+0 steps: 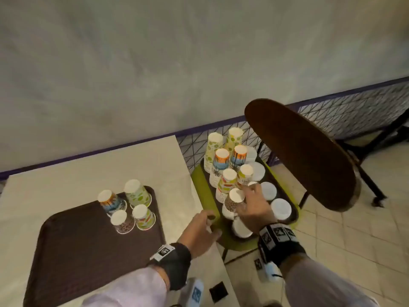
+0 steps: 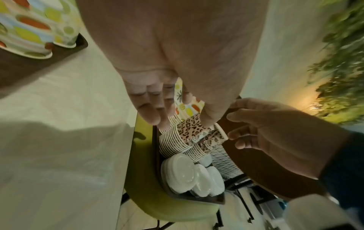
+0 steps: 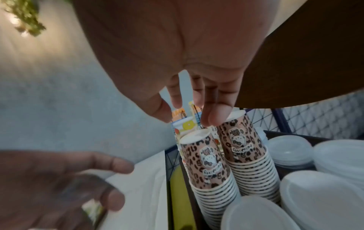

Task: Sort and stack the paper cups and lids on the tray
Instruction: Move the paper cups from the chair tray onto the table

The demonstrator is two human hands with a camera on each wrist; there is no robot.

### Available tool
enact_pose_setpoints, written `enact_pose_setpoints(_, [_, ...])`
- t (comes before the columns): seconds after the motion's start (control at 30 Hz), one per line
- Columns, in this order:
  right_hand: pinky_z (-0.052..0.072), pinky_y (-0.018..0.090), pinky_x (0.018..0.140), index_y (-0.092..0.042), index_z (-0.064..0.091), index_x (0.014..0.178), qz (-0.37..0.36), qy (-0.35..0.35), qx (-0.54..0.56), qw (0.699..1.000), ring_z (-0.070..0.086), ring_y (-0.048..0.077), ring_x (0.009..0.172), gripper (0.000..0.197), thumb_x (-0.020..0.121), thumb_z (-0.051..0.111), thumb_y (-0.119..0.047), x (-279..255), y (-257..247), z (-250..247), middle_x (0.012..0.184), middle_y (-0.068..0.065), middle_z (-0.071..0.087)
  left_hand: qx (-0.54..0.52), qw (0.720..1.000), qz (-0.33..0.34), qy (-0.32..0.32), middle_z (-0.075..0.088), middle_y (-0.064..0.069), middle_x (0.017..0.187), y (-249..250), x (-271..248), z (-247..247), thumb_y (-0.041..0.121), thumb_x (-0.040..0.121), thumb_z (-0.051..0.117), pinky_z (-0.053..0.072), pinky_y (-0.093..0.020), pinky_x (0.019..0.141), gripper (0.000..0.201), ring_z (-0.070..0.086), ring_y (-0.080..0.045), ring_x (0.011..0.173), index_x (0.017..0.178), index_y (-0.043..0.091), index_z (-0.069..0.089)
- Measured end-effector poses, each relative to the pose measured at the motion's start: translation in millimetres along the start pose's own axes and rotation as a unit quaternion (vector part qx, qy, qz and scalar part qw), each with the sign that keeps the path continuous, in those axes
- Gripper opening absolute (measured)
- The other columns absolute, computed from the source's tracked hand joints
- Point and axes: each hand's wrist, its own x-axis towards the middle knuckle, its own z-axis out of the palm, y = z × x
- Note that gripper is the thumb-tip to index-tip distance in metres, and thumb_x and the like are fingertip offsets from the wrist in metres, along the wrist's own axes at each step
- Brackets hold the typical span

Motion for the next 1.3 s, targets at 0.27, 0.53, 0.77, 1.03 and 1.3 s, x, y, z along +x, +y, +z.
enact_pose_setpoints(0.27, [0.051, 0.048, 0.096, -0.032, 0.044, 0.135, -0.091, -0.068, -0.065, 0.991, 0.051, 0.036, 0.124, 0.039, 0.097, 0.055, -0.031, 41.3, 25.6, 15.3, 0.147, 0.005, 0.031, -0.028, 0.995, -0.098, 0.001, 0.054, 0.003, 0.123, 8.3, 71.2, 27.3, 0.029, 0.093, 0.075, 0.046, -0.016, 0.091, 0.06, 0.055, -0.011, 0.105, 0.144, 0.025, 0.043])
enact_pose_setpoints(0.53, [0.052, 0.04, 0.082, -0.026, 0.045, 0.127, -0.106, -0.097, -0.021, 0.989, 0.056, 0.03, 0.107, 0.037, 0.093, 0.056, -0.019, 48.4, 33.1, 28.1, 0.123, 0.004, 0.046, -0.003, 0.996, -0.083, -0.018, 0.058, 0.027, 0.094, 5.0, 105.6, 44.8, 0.039, 0.082, 0.085, 0.039, -0.001, 0.085, 0.041, 0.051, 0.017, 0.084, 0.118, 0.027, 0.069])
enact_pose_setpoints(0.77, [0.049, 0.038, 0.1, -0.024, 0.04, 0.134, -0.096, -0.126, -0.043, 0.986, 0.05, 0.03, 0.12, 0.054, 0.086, 0.064, -0.016, 32.1, 42.4, 26.1, 0.134, 0.004, 0.04, 0.067, 0.988, -0.119, -0.068, 0.059, 0.01, 0.127, -3.5, 130.1, 54.9, 0.064, 0.073, 0.08, 0.033, -0.041, 0.114, 0.071, 0.038, -0.023, 0.127, 0.135, 0.041, 0.053])
enact_pose_setpoints(1.03, [0.052, 0.038, 0.097, -0.028, 0.038, 0.13, -0.086, -0.096, -0.016, 0.992, 0.047, 0.028, 0.123, 0.048, 0.087, 0.058, -0.017, 24.6, 45.5, 31.8, 0.137, 0.001, 0.037, 0.071, 0.983, -0.159, -0.051, 0.052, -0.002, 0.122, -8.6, 137.8, 58.7, 0.067, 0.052, 0.072, 0.042, -0.034, 0.103, 0.087, 0.036, -0.02, 0.12, 0.13, 0.032, 0.057])
enact_pose_setpoints(1.3, [0.056, 0.035, 0.084, -0.028, 0.043, 0.12, -0.141, -0.023, 0.007, 0.99, 0.048, 0.025, 0.118, 0.04, 0.087, 0.061, -0.016, 18.1, 37.1, 27.6, 0.133, 0.0, 0.043, -0.028, 0.987, -0.157, 0.007, 0.071, 0.006, 0.102, -24.1, 131.4, 65.7, 0.06, 0.053, 0.082, 0.061, -0.04, 0.091, 0.056, 0.067, -0.014, 0.099, 0.101, 0.033, 0.07])
